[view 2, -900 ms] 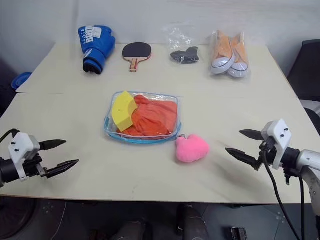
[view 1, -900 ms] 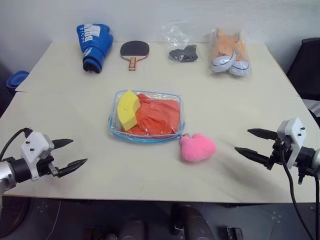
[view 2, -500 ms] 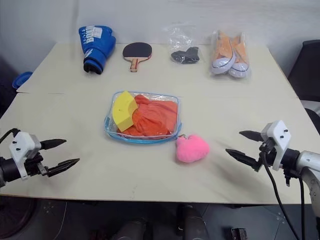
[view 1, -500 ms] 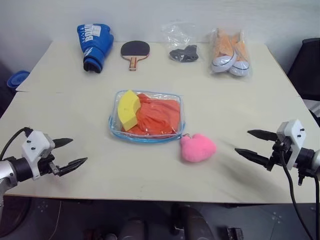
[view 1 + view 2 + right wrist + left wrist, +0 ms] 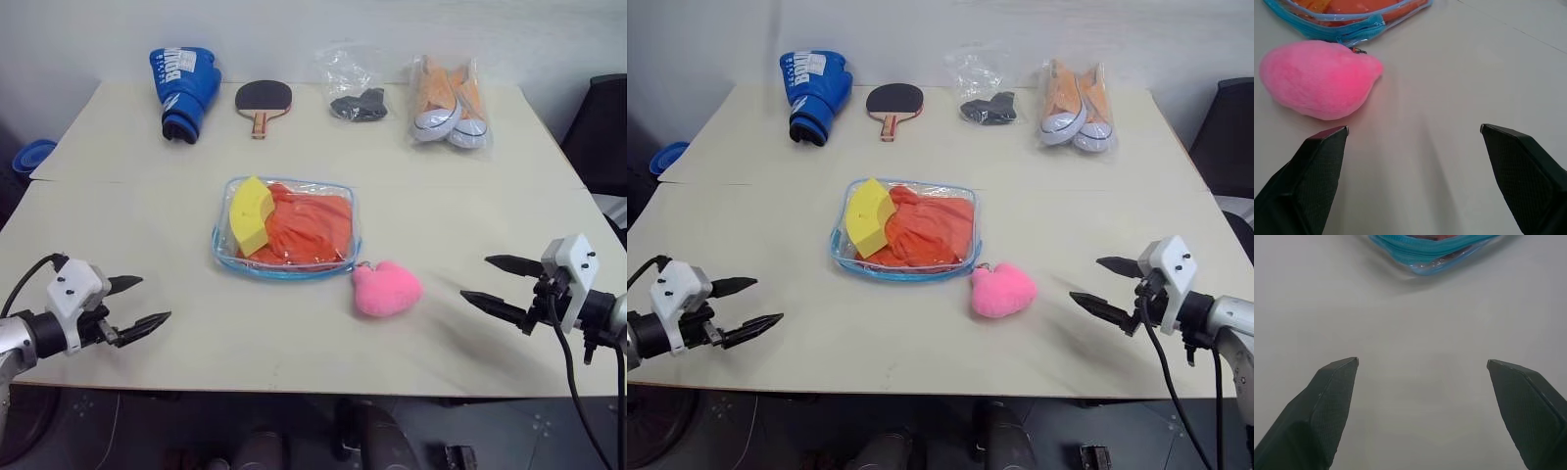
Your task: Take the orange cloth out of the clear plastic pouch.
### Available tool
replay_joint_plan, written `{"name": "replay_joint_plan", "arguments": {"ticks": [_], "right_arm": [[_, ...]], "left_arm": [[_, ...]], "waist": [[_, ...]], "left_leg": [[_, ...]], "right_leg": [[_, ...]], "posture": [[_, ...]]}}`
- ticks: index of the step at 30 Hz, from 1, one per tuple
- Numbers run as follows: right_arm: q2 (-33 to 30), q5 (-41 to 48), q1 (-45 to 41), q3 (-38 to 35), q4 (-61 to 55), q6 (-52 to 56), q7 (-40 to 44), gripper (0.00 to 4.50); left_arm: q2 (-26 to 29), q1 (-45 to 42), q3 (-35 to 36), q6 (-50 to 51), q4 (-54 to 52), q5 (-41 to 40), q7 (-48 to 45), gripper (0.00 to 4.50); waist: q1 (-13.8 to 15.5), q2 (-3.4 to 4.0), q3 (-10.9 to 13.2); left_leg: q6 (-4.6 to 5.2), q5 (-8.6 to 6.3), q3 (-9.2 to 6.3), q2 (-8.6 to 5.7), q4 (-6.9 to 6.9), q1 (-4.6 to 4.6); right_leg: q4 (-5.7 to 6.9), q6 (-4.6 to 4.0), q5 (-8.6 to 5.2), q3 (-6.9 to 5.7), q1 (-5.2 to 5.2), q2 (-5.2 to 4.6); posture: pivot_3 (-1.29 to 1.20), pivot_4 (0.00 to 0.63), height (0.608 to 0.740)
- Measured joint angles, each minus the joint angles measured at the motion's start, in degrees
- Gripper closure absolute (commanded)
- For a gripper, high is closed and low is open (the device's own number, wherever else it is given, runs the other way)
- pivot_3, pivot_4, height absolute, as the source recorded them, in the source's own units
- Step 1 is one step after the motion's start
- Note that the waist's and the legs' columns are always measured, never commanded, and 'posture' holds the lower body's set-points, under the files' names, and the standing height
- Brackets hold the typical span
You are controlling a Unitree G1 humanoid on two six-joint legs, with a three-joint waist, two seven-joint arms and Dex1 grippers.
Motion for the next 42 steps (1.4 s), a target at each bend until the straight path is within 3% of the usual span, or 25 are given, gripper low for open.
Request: {"name": "replay_joint_plan", "arguments": {"ticks": [6, 10, 16, 21, 27, 32, 36, 42], "right_arm": [[0.00, -0.01, -0.35, 0.25, 0.00, -0.01, 0.05, 0.00], [0.30, -0.01, -0.39, 0.77, -0.44, 0.13, -1.05, 0.00], [3.26, 4.84, 1.51, 0.97, -13.48, 4.25, -5.27, 0.00], [4.28, 9.22, -0.79, 2.13, -23.14, 8.29, -11.07, 0.00], [4.24, 11.80, -1.59, 2.36, -25.73, 10.20, -13.48, 0.00], [4.24, 11.95, -1.77, 2.77, -26.10, 10.17, -14.42, 0.00], [4.25, 12.20, -1.31, 2.77, -26.63, 10.12, -15.25, 0.00], [4.85, 12.50, 0.10, 3.01, -27.97, 9.98, -16.28, 0.00]], "left_arm": [[-0.01, 0.12, 0.01, 0.27, -0.19, -0.28, -0.07, 0.03], [-1.93, -2.17, 0.33, 6.32, -3.44, -4.47, 2.56, 0.03], [-6.20, -11.00, 0.19, 21.20, -16.00, -15.82, 13.50, 0.03], [-10.18, -23.39, -9.28, 33.46, -20.27, -15.31, 28.93, 0.03], [-12.76, -42.05, -16.12, 53.84, -14.90, -15.56, 38.54, 0.03], [-15.09, -53.84, -18.97, 60.69, -6.33, -12.97, 41.38, 0.03], [-19.46, -55.62, -18.70, 66.09, -3.81, -10.38, 44.97, 0.03], [-21.66, -56.37, -20.33, 68.82, -1.39, -7.57, 45.51, 0.03]], "waist": [[-0.01, 0.00, 0.00], [0.06, 0.00, 0.00], [0.24, -0.01, 0.00], [0.21, -0.09, 0.04], [0.26, -0.34, 0.12], [0.17, -0.37, 0.14], [0.18, -0.40, 0.16], [0.30, -0.61, 0.28]], "left_leg": [[0.00, 0.00, 0.00, 0.00, 0.00, 0.00], [-0.01, 0.01, 0.00, 0.00, 0.03, 0.00], [-0.11, 0.04, -0.04, -0.01, 0.03, -0.04], [-0.17, 0.17, -0.04, -0.19, 0.07, 0.03], [-0.30, 0.38, -0.08, -0.29, 0.09, 0.02], [-0.42, 0.48, -0.09, -0.32, 0.09, 0.02], [-0.47, 0.51, -0.09, -0.32, 0.11, 0.01], [-0.58, 0.69, -0.15, -0.38, 0.12, 0.02]], "right_leg": [[0.00, 0.00, 0.00, 0.00, 0.00, 0.00], [0.02, 0.00, 0.00, 0.01, 0.02, -0.01], [0.04, 0.02, 0.01, 0.01, 0.18, 0.00], [0.05, 0.09, 0.18, 0.20, 0.37, -0.01], [0.15, 0.06, 0.20, 0.21, 0.36, 0.00], [0.17, 0.06, 0.20, 0.21, 0.35, -0.01], [0.20, 0.06, 0.20, 0.21, 0.34, -0.01], [0.26, 0.01, 0.24, 0.29, 0.33, -0.04]], "posture": [[0.00, 0.150, 0.740], [0.00, 0.150, 0.740], [0.00, 0.150, 0.740], [0.00, 0.150, 0.740], [0.00, 0.150, 0.740], [0.00, 0.150, 0.740], [0.00, 0.150, 0.740], [0.00, 0.150, 0.740]]}}
